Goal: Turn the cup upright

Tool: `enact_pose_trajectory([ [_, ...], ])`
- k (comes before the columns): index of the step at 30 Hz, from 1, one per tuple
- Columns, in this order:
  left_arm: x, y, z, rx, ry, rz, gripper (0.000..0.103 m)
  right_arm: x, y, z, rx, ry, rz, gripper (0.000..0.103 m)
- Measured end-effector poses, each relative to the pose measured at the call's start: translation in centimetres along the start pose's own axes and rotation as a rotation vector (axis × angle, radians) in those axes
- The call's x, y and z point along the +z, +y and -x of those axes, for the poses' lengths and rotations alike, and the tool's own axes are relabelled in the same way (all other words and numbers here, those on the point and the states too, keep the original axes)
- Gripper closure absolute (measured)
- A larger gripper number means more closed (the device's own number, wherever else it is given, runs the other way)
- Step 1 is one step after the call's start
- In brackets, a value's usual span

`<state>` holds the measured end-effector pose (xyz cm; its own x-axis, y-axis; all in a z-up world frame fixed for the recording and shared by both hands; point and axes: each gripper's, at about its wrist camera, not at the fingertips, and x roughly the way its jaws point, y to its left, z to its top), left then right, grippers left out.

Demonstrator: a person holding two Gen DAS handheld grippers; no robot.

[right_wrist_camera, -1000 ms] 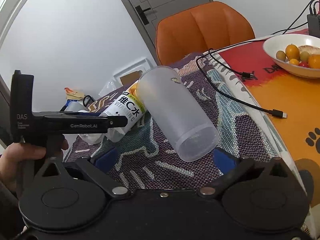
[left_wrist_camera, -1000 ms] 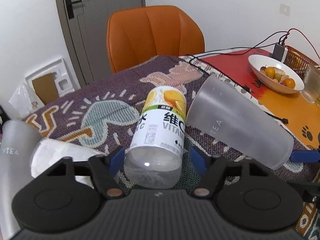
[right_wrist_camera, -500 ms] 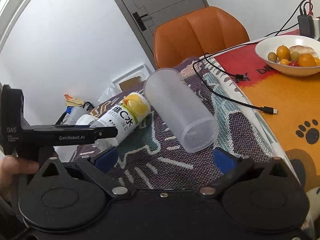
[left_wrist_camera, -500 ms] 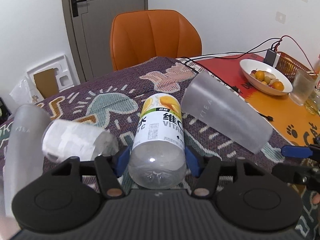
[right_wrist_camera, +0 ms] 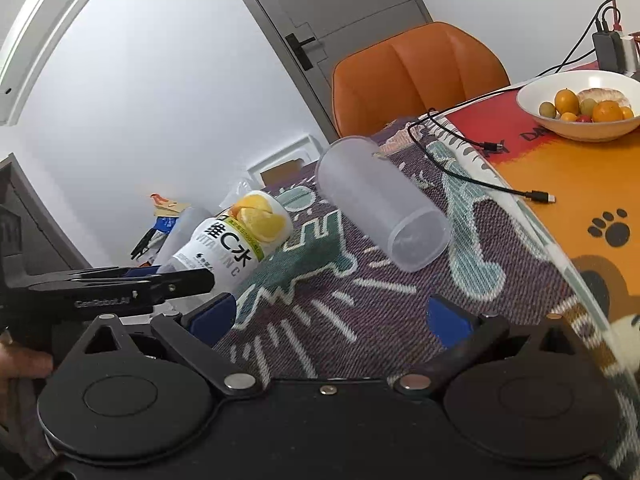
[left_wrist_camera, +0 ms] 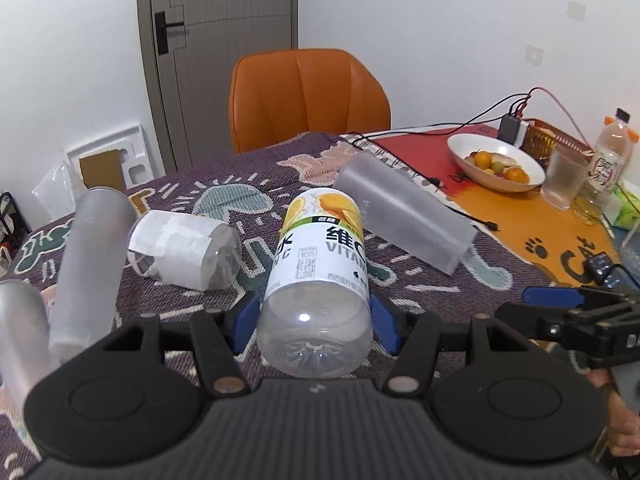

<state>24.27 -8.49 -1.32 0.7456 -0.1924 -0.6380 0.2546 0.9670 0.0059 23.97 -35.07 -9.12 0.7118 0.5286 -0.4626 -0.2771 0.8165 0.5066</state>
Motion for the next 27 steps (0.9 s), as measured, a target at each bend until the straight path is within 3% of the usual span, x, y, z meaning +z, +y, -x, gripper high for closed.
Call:
enact_pose_trajectory([
  [10, -2.9, -0.1, 5.2, -0.003, -0.041, 0.021, 0.044, -1.7, 1.0, 1.9, 0.046, 0.008, -0.009, 0.0],
  [27, -9.4, 0.9, 9.1, -0.01, -0.008, 0.083, 0.044, -4.4, 3.9, 2.2, 0.141, 0.077, -0.015, 0.0],
])
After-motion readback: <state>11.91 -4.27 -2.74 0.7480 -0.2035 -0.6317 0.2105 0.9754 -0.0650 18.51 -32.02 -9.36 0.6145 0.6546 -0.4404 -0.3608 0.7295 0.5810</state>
